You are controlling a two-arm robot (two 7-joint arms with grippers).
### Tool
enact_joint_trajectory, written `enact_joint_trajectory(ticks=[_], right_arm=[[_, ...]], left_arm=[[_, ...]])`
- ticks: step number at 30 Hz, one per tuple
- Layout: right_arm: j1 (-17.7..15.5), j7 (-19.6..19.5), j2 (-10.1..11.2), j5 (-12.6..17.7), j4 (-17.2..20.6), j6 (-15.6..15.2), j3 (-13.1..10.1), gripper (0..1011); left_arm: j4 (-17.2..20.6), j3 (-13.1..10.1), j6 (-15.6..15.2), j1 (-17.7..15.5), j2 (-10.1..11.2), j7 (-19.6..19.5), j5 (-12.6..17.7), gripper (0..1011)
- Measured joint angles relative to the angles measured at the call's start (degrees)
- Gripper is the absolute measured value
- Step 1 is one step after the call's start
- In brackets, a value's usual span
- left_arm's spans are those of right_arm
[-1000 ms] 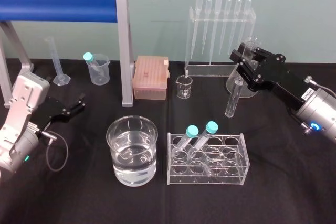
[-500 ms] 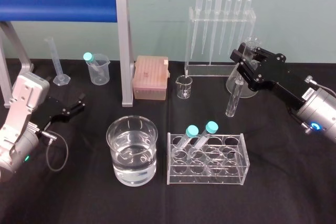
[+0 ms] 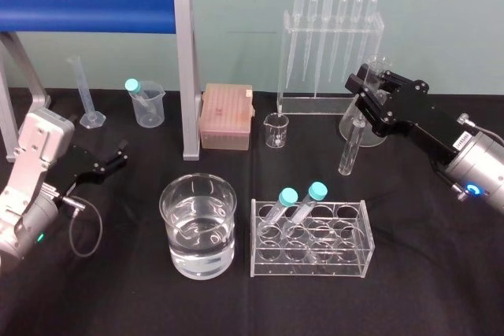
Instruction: Hold the test tube with one hand and immerse one end into the beaker, then return it to the test tube rack.
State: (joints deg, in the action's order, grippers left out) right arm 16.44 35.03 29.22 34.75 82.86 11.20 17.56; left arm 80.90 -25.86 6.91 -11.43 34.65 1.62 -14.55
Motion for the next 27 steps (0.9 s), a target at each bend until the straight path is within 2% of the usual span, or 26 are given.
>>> enact_joint_trajectory(ticks=[27], right_arm=[[0.05,0.21,-0.11,0.01,0.0,0.0,-0.06,246]], left_arm=[[0.0,0.0,0.0,0.0,0.0,0.0,0.0,1000]])
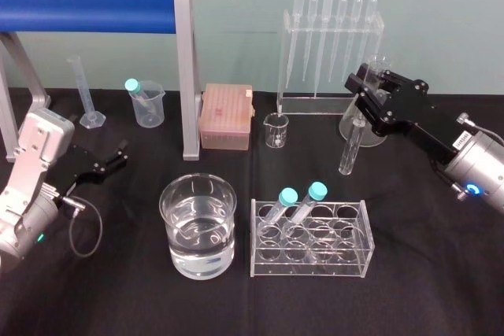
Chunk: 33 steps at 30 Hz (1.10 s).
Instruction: Hold the test tube with one hand and immerse one end into the beaker, then return it to the test tube rack.
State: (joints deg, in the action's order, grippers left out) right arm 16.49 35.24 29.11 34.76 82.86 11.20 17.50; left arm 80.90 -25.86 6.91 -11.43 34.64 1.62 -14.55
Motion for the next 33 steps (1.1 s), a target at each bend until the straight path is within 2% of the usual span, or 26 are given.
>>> enact_joint_trajectory(ticks=[6,13,17,22,33], right_arm=[[0.88,1.49,-0.71,0.65,-0.02,0.43,0.07,246],[3.73,5.08,-1.94,1.87,-0.89,0.9,1.75,246],[6.0,7.88,-2.9,2.65,-1.71,1.06,3.55,246],[9.63,12.89,-4.79,3.91,-2.66,1.3,7.27,246],[13.39,18.58,-7.21,5.99,-3.73,1.3,12.04,246]], left_arm=[[0.0,0.0,0.0,0.0,0.0,0.0,0.0,1000],[0.0,0.0,0.0,0.0,0.0,0.0,0.0,1000],[0.0,0.0,0.0,0.0,0.0,0.0,0.0,1000],[0.0,0.0,0.0,0.0,0.0,0.0,0.0,1000],[0.0,0.0,0.0,0.0,0.0,0.0,0.0,1000]])
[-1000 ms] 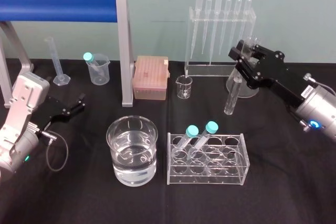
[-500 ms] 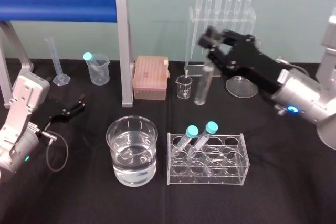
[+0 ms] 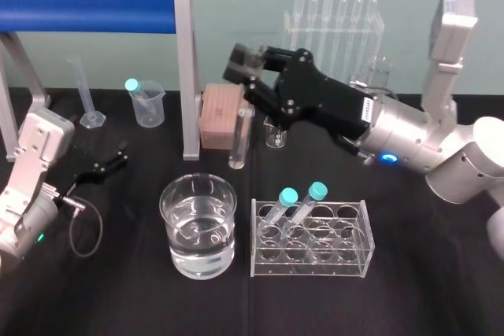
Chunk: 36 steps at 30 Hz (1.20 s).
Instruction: Hold the test tube with one hand and immerse one end into the beaker, then return it to the test tube rack.
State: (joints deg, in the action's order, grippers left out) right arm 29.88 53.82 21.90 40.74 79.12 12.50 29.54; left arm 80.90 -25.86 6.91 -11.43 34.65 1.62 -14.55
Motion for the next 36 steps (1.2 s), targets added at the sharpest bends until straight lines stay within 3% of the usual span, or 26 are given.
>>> enact_joint_trajectory(ticks=[19,28,36], right_arm=[[4.07,4.4,-3.45,1.44,-7.32,-1.08,7.65,246],[5.64,5.17,-5.37,1.76,-11.79,-1.52,9.72,244],[5.93,5.16,-6.22,1.5,-13.06,-1.88,10.76,244]], left_arm=[[0.0,0.0,0.0,0.0,0.0,0.0,0.0,1000],[0.0,0.0,0.0,0.0,0.0,0.0,0.0,1000],[0.0,0.0,0.0,0.0,0.0,0.0,0.0,1000]])
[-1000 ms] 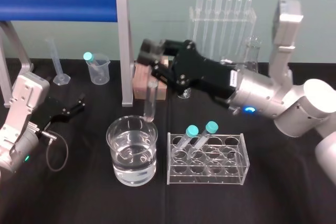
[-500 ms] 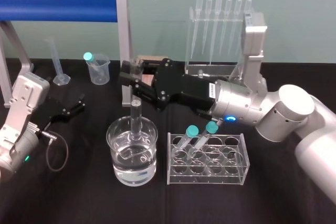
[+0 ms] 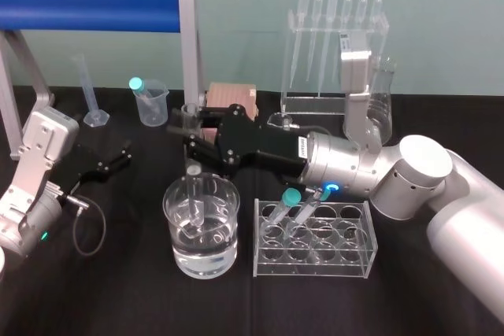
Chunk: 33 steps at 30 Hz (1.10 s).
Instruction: Hold the test tube with one hand and immerse one end into the beaker, then return it to the test tube rack.
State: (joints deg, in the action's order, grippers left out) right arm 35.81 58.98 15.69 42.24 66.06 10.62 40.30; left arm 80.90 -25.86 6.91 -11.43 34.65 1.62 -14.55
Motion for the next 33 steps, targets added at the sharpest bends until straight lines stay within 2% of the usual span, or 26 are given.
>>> enact_joint_trajectory(ticks=[18,33], right_arm=[[0.16,-1.53,-0.95,-2.26,-3.18,-0.16,0.99,244],[0.23,-1.84,-0.93,-3.37,-3.65,-0.41,1.06,244]], left_arm=[[0.0,0.0,0.0,0.0,0.0,0.0,0.0,1000],[0.0,0.0,0.0,0.0,0.0,0.0,0.0,1000]])
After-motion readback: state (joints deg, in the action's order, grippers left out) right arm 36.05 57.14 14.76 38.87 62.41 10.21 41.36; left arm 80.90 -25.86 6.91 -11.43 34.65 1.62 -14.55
